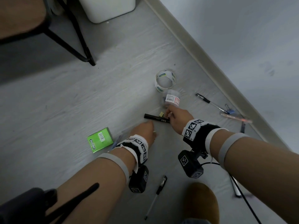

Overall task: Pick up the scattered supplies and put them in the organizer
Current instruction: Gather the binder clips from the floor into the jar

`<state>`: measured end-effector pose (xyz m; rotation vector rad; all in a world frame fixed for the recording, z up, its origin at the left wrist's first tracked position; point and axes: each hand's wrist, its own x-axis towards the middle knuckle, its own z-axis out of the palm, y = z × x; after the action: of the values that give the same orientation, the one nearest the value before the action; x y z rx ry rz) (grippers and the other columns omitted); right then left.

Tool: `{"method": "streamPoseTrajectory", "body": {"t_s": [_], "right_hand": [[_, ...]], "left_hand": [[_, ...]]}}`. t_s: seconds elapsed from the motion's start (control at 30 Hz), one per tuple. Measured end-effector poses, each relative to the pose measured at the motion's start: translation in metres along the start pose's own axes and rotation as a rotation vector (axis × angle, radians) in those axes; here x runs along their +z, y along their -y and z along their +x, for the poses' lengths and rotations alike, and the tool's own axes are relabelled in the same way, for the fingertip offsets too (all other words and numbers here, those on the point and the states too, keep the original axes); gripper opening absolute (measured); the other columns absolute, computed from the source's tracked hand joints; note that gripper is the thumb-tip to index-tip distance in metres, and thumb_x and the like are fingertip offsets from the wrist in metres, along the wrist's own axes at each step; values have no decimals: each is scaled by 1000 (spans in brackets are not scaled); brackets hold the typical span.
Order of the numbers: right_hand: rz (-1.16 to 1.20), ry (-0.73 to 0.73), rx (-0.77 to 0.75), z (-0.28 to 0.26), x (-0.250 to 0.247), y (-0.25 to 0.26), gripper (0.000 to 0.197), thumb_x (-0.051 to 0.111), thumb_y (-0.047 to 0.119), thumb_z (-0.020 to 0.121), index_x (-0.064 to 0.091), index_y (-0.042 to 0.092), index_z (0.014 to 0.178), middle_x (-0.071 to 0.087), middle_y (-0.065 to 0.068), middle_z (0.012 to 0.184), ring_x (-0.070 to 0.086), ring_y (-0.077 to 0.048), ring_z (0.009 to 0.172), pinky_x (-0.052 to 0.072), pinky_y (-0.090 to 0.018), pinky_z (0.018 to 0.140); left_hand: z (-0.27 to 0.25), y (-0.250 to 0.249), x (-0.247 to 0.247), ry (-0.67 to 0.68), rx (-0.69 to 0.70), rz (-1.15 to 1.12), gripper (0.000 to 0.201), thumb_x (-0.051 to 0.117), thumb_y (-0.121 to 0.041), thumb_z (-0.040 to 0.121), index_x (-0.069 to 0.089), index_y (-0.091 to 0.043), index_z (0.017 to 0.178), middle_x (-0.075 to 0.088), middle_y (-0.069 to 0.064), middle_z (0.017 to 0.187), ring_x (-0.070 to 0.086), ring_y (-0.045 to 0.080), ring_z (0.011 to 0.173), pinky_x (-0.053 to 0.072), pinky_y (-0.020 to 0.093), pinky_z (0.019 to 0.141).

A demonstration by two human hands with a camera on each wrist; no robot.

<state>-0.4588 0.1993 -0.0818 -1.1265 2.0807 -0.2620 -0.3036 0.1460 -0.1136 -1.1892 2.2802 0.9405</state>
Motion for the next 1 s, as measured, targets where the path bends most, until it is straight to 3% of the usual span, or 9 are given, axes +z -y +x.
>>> {"method": "streamPoseTrajectory", "body": {"t_s": [0.1,0.23,0.33,0.4,0.53,0.67,0.77,0.9,1.0], "right_hand": [[42,-20,-56,-1,2,11,21,40,9,94,59,14,102,60,-6,92,53,-24,75,40,-26,69],[108,-31,-142,-8,12,29,19,43,6,93,59,13,99,62,-9,99,51,-20,81,35,-25,65],[116,-31,-271,-17,13,44,18,47,1,88,59,8,99,60,-10,98,52,-21,83,39,-26,70],[61,-14,-384,-24,11,51,21,48,-1,82,56,7,100,58,-13,100,54,-28,87,46,-36,75],[6,17,-510,-36,8,56,28,49,6,76,50,10,104,52,-12,102,53,-30,87,49,-48,75],[94,8,-488,-46,4,46,42,53,15,74,44,17,115,52,-4,114,58,-23,96,53,-44,82],[101,-84,-460,-50,-1,36,39,53,13,76,45,19,114,50,0,117,61,-22,94,54,-44,80],[92,-252,-271,-45,-14,3,21,47,18,76,48,22,97,50,1,101,58,-21,81,53,-46,73],[-9,-382,-12,-38,-37,-41,14,54,12,80,52,17,92,49,-1,100,54,-22,84,51,-42,77]], "left_hand": [[-7,8,-2,-73,-78,-217,22,53,-32,97,56,-11,104,63,7,95,65,28,83,45,29,68],[-10,12,-4,-87,-213,-955,14,49,-14,99,55,-7,87,59,10,67,51,13,37,43,23,40],[-14,7,-16,84,-328,-1542,15,48,-10,97,61,-5,90,57,12,69,49,16,46,44,23,44],[-14,5,-21,213,-372,-1755,20,47,-19,97,62,-9,89,61,11,76,56,20,59,51,25,51],[-16,0,-26,271,-307,-1799,35,42,-38,99,67,-15,91,64,8,86,62,20,77,50,30,68],[-19,-6,-37,245,-255,-1838,33,43,-32,101,67,-11,90,71,5,69,69,15,58,53,22,53],[-13,0,-35,248,-316,-1846,29,48,-27,102,64,-9,86,68,6,67,67,14,53,55,21,48],[0,5,-27,226,-344,-1743,31,51,-26,102,53,-11,75,50,3,60,45,8,39,38,16,36],[12,4,-20,26,-302,-1379,34,58,-32,99,54,-11,72,43,4,60,35,11,38,27,16,37]]}}
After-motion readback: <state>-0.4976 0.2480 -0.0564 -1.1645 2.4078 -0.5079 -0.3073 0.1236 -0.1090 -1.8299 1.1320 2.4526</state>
